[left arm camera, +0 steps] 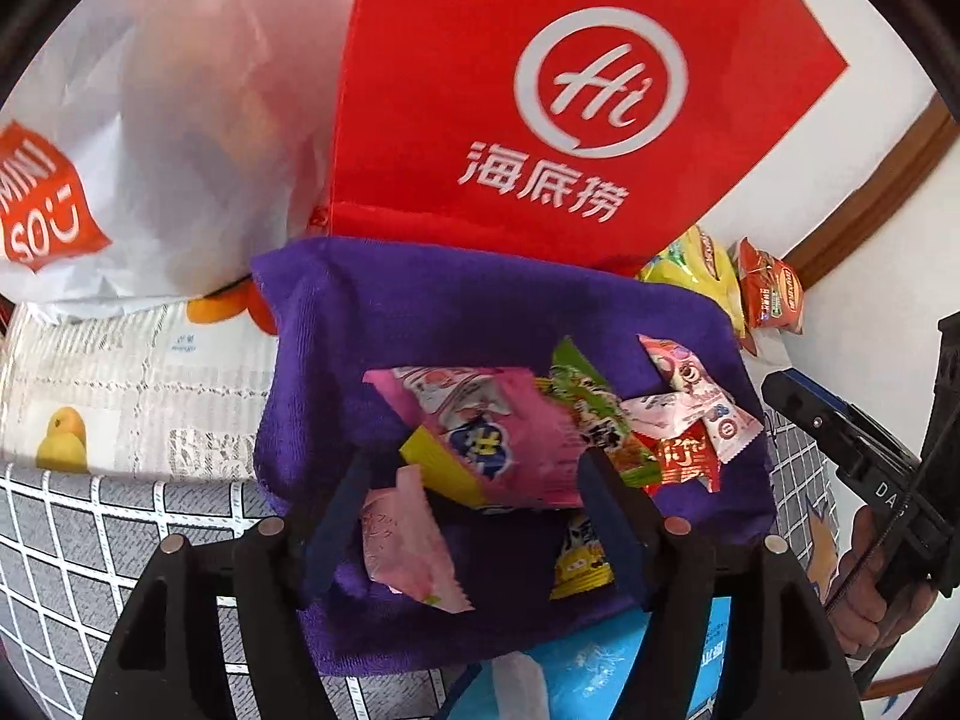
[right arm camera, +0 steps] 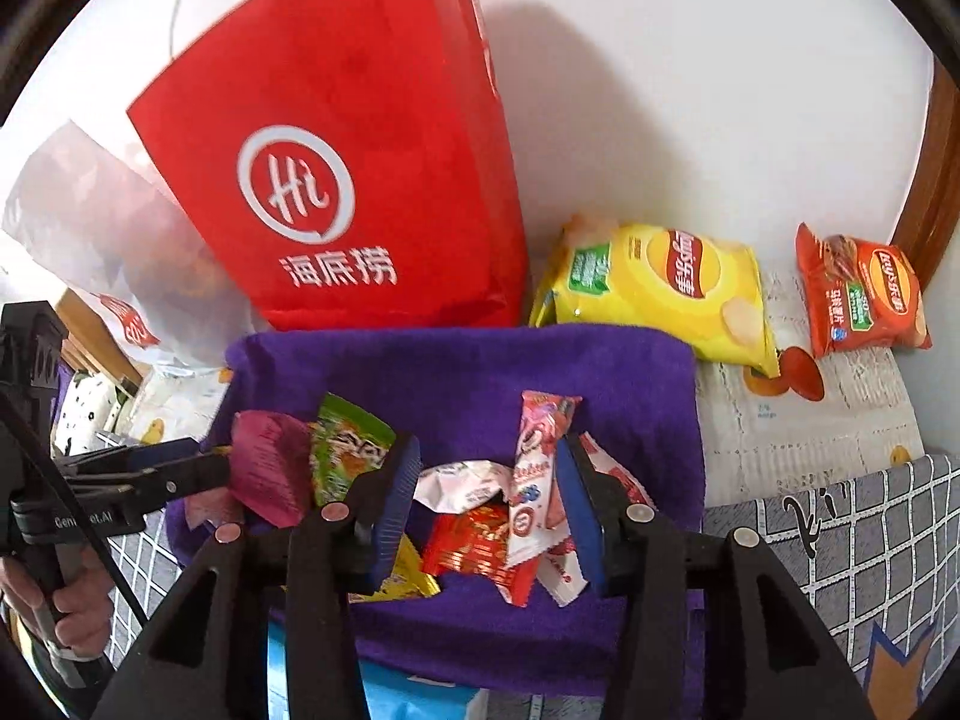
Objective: Organize snacks
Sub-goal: 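Open right tool over the towel while left tool releases the pink packet there, then withdraw both open tools from the towel back toward the remaining snacks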
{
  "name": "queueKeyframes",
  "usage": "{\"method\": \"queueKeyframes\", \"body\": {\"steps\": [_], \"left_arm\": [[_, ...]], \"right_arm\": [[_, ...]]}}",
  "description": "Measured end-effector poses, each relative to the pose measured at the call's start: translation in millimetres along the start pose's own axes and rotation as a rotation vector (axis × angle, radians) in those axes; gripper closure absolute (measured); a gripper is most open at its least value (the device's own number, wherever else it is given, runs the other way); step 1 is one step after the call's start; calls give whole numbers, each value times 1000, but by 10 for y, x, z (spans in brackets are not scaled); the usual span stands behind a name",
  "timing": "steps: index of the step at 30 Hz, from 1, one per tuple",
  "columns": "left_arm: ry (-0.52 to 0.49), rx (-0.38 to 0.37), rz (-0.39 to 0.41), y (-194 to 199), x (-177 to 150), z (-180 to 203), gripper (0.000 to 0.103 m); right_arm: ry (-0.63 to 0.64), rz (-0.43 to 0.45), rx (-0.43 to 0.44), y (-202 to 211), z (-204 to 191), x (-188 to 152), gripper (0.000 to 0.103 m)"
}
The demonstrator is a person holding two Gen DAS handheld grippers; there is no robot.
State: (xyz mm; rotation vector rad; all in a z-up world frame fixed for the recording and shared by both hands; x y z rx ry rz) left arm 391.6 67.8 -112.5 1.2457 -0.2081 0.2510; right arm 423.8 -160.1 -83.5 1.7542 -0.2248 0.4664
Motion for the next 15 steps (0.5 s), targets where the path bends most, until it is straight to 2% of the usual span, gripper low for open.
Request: {"method": "queueKeyframes", "body": {"steps": [8, 12, 15], "left_arm": [[-22, -13, 25, 147, -37, 89, 21], [-27, -30, 21, 197, -47, 110, 19], [-39, -34, 30, 256, -59, 142, 11]], "right_arm": [[22, 65, -29, 202, -135, -60, 47], [2, 62, -17, 247, -153, -117, 47], [-5, 44, -31, 270, -160, -184, 47]]}}
Point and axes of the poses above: each gripper's, at about its wrist camera, not at the fingertips, and y roughly against the way its jaws point, z to its right, x to its top, the point moved 2 cm from there along -y, roughly the way its jaws point, and after that the axes turned 10 degrees about -z, right-handed, at the moved point
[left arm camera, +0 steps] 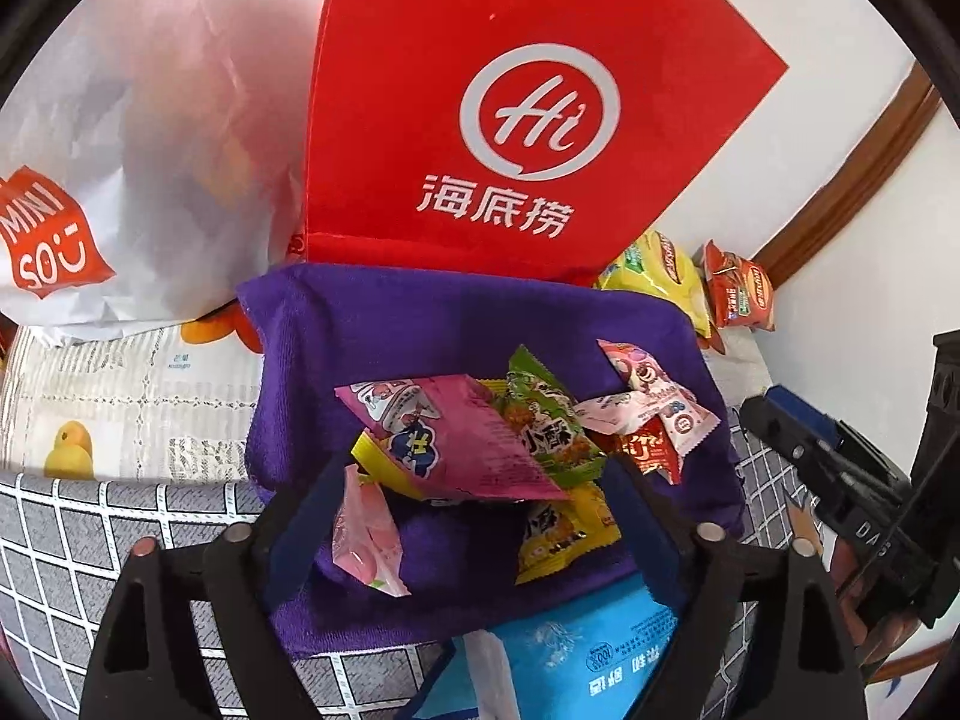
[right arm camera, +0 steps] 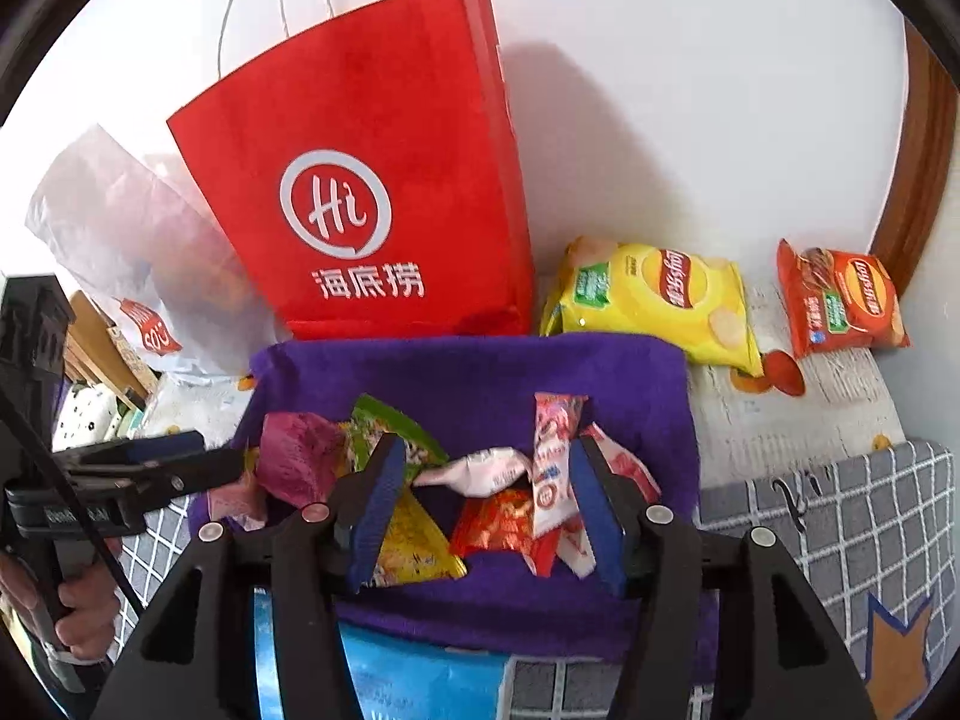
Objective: Organize snacks
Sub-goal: 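Withdraw both open tools from the towel back toward the remaining snacks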
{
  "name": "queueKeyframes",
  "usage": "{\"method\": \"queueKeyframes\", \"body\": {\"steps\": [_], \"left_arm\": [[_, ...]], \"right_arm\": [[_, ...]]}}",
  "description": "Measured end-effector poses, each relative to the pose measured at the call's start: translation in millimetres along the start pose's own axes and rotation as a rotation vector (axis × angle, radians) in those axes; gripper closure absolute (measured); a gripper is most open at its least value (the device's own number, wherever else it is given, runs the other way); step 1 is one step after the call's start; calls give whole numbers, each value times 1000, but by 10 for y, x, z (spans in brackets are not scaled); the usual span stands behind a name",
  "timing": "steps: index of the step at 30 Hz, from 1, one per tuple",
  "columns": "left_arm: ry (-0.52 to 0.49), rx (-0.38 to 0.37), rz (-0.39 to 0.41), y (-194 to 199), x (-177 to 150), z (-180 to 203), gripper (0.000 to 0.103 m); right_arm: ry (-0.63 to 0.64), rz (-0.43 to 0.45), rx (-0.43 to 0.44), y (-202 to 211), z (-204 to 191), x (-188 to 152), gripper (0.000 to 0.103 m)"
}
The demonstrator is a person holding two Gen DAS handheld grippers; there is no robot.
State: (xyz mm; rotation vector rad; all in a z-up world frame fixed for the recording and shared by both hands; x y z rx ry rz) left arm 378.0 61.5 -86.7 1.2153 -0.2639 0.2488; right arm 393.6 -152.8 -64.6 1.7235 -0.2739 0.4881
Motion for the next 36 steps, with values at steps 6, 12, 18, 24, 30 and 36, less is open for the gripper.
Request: {"method": "queueKeyframes", "body": {"steps": [6, 12, 18, 24, 30, 36], "left_arm": [[0, -17, 25, 129, -31, 65, 7], [-57, -36, 51, 337, -128, 261, 7], [-65, -99, 99, 661, -267, 324, 9], [-66, -76, 132, 960, -577, 264, 9], [-36, -32, 143, 1104, -905, 126, 9], [-12, -6, 143, 1156, -1211, 19, 11]], "right_arm": [[-17, -2, -40, 154, 35, -170, 47], [-32, -26, -52, 331, 61, -392, 44], [-14, -40, -69, 558, 2, -721, 43], [-6, -28, -56, 759, -110, -1053, 43], [-4, -44, -25, 818, -235, -1382, 43], [27, -66, 17, 815, -416, -1758, 43]]}}
Point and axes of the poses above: each gripper's, at about its wrist camera, not at the fingertips, and y roughly against the way its jaws point, z to its right, x to its top, the point moved 2 cm from there along -y, roughly the way its jaws point, and after that the axes turned 10 degrees about -z, right-handed, at the moved point
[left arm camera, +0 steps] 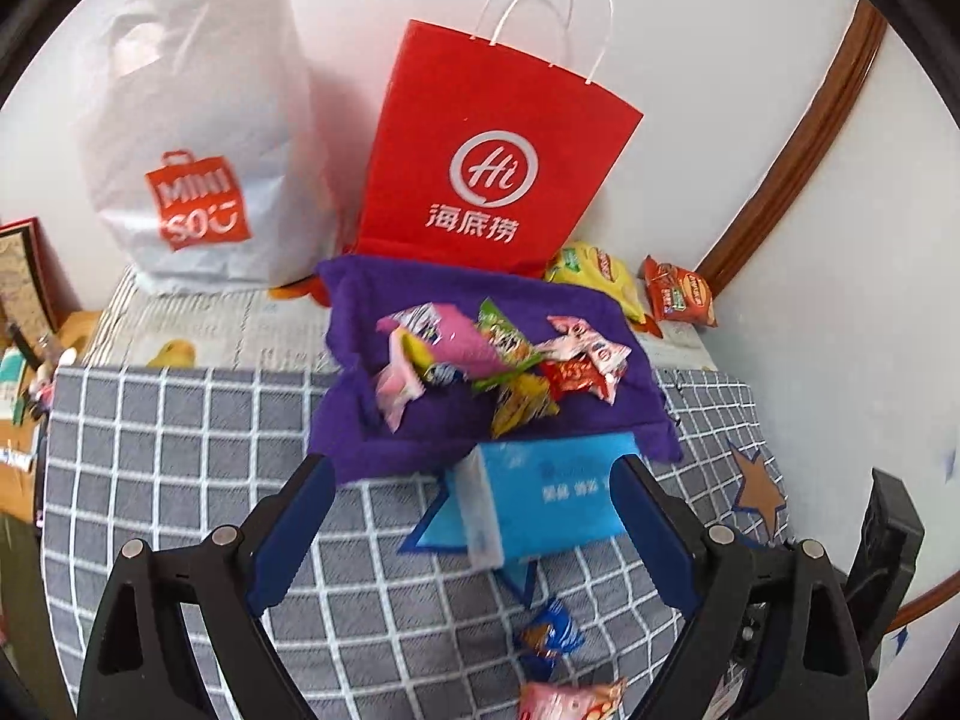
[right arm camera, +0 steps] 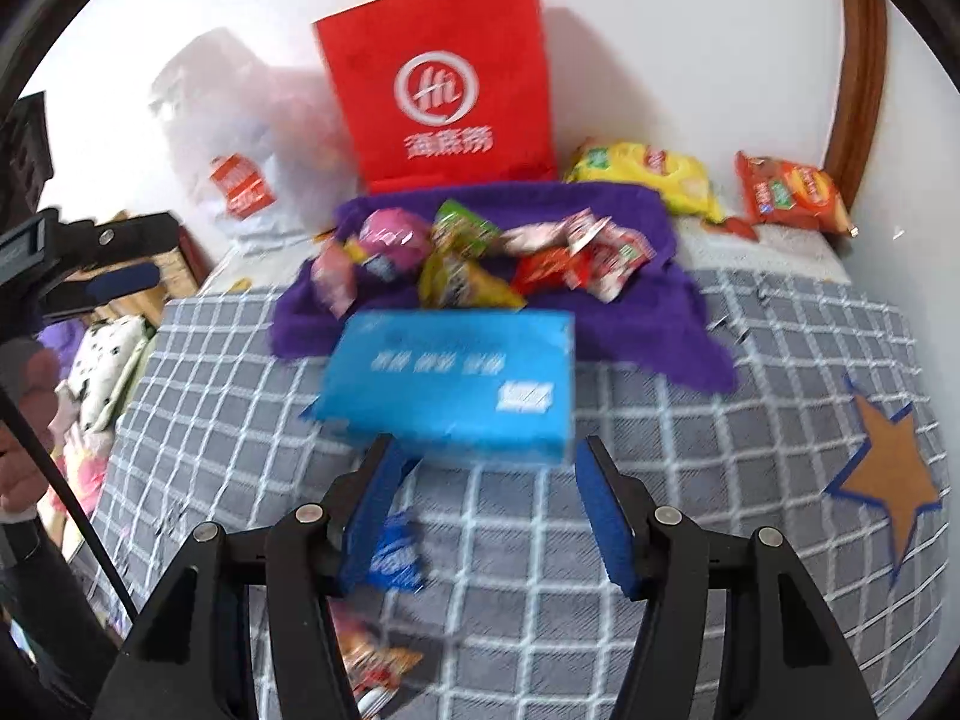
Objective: Organize snacks
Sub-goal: 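Withdraw both open tools from the towel back toward the remaining snacks, then grasp the pink crisp bag with right tool while left tool grasps the blue packet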
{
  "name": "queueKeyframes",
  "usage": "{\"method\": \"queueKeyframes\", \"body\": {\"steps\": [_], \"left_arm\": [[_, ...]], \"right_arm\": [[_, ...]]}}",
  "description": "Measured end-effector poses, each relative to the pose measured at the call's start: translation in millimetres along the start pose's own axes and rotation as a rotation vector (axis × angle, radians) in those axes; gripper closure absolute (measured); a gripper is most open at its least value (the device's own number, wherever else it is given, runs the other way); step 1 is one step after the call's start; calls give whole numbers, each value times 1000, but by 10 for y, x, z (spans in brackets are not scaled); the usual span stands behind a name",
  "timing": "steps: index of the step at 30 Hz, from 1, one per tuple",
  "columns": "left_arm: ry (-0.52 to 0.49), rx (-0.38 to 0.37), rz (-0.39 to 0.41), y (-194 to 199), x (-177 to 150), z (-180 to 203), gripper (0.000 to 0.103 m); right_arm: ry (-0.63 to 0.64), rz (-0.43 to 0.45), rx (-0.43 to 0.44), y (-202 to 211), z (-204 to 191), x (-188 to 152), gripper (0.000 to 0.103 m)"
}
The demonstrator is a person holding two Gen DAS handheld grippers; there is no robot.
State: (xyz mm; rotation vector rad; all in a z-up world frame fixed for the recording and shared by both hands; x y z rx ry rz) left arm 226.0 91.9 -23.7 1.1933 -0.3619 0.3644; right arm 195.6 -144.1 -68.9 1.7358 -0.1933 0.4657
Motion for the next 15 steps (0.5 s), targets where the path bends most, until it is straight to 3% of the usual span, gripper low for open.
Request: {"method": "queueKeyframes", "body": {"steps": [7, 13, 15], "left_arm": [[4, 26, -2, 111, -293, -48, 11], [29, 27, 5, 224, -537, -187, 11], [38, 32, 5, 252, -614, -235, 11]], "right_arm": [[114, -42, 98, -79, -394, -481, 42], [194, -53, 151, -149, -654, -782, 36], [228, -52, 171, -190, -708, -829, 28]]}}
Point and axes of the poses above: each gripper's, at about its wrist camera, not at the fingertips, and y roughly against the way its jaws point, z to its right, x to its top, the point moved 2 cm from there along -y, roughly the way its jaws point, and after that the axes turned 10 degrees about -z, right-handed, at the moved point
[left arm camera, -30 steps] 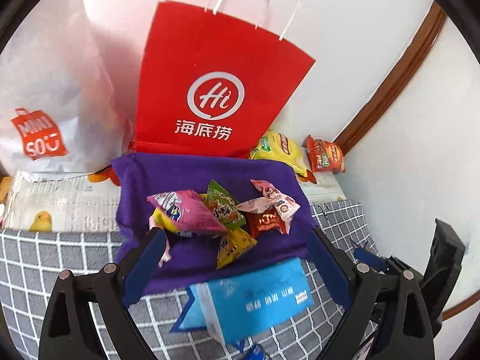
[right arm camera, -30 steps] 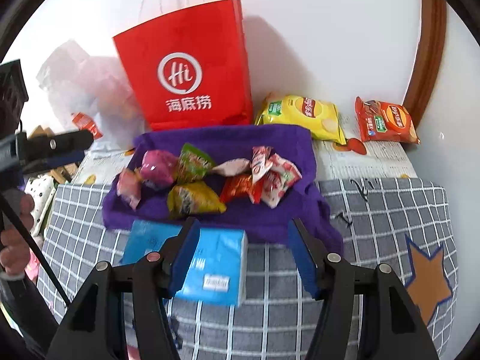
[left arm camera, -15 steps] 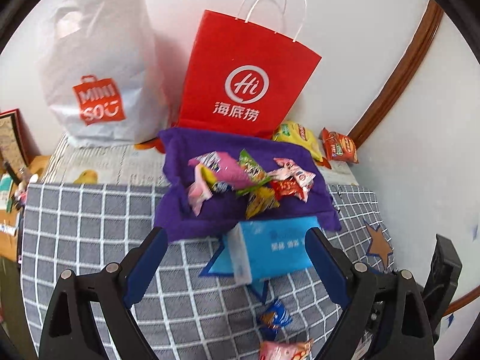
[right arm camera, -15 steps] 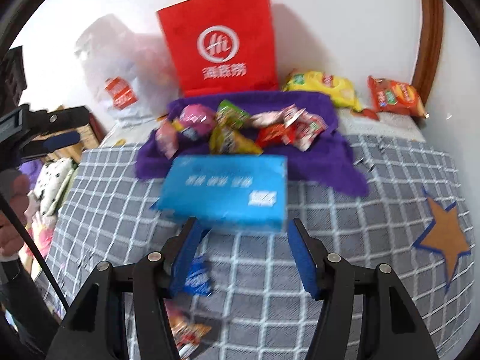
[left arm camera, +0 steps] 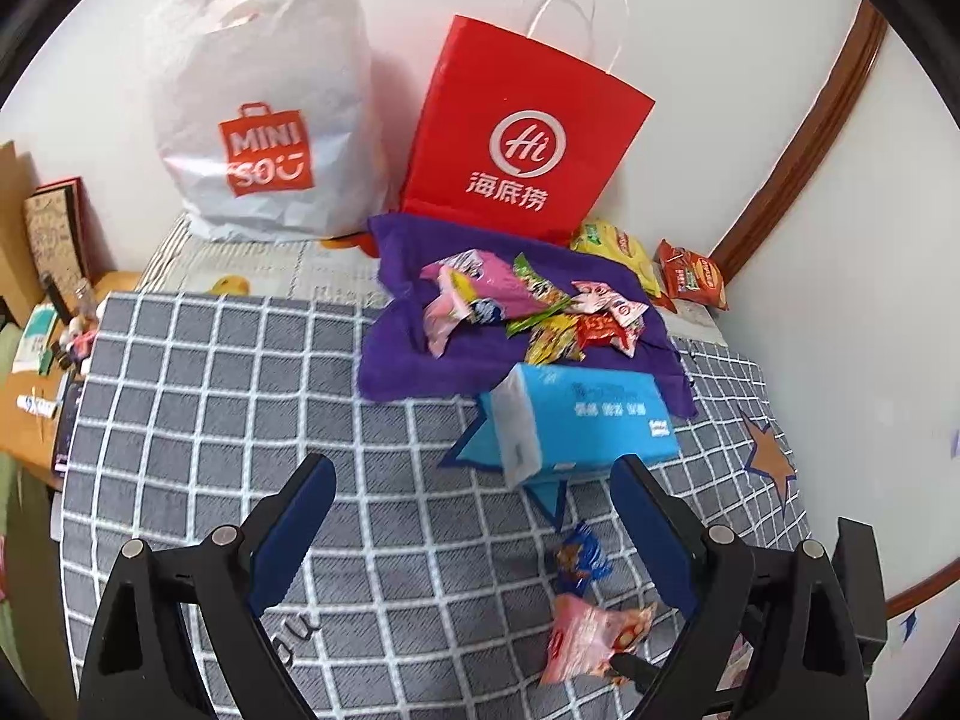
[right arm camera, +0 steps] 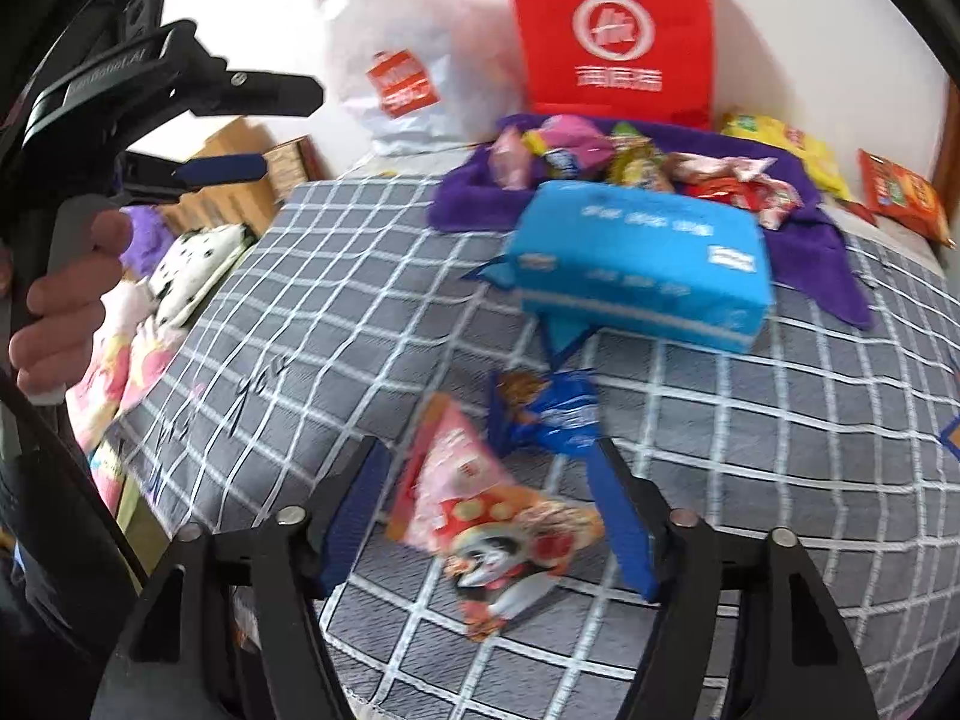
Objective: Organize snacks
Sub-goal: 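Grasp the pink crisp bag with right tool while left tool grasps the blue packet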
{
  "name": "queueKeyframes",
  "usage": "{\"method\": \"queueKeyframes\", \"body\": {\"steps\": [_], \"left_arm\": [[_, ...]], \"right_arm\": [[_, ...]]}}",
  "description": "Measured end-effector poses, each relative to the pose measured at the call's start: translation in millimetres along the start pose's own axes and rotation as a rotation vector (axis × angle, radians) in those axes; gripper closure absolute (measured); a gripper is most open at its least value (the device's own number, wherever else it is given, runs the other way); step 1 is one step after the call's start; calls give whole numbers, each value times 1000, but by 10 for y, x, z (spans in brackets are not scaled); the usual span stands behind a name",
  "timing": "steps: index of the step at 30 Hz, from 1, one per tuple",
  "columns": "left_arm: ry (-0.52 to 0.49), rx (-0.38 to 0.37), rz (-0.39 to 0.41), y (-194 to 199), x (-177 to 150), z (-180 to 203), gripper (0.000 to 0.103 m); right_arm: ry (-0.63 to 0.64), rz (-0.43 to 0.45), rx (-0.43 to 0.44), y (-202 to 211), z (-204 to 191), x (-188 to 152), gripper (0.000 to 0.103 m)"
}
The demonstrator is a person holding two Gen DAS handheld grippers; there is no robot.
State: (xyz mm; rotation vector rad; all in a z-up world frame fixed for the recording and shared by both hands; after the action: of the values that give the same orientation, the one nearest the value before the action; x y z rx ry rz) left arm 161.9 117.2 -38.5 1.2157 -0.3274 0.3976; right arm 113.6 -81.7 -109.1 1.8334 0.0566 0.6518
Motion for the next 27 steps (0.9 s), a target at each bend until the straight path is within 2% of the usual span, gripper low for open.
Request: {"method": "queueKeyframes", "body": {"steps": [3, 7, 11, 17, 19, 24, 27], "left_arm": [[12, -3, -2, 37, -105, -82, 11], [22, 3, -2, 68, -223, -170, 11], [30, 2, -15, 37, -323, -215, 11], [30, 7, -34, -73, -431, -180, 11], [21, 20, -40, -118, -471, -155, 11], [-4, 44, -43, -236, -595, -88, 11], [-22, 55, -50, -351, -663, -20, 11]], "right_arm": [[50, -15, -23, -128, -91, -26, 27], [116, -83, -44, -271, -160, -128, 27], [146, -117, -57, -277, -173, -307, 27], [129, -98, -105, -343, -185, -370, 28], [96, -89, -138, -402, -155, -341, 43], [62, -22, -131, -314, -69, -393, 56], [18, 22, -131, -138, 103, -462, 57]]}}
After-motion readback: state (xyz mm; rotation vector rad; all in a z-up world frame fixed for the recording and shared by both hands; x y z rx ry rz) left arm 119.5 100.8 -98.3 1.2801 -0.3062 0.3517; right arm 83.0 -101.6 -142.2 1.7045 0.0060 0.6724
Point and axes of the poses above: each gripper's, at about its wrist camera, not at the fingertips, and y roughly against the way its jaws point, z to its right, x to its top, the point moved 2 cm from there along -y, roughly the way its jaws point, and after that the axes turned 10 degrees about -z, right-handed, at the moved point
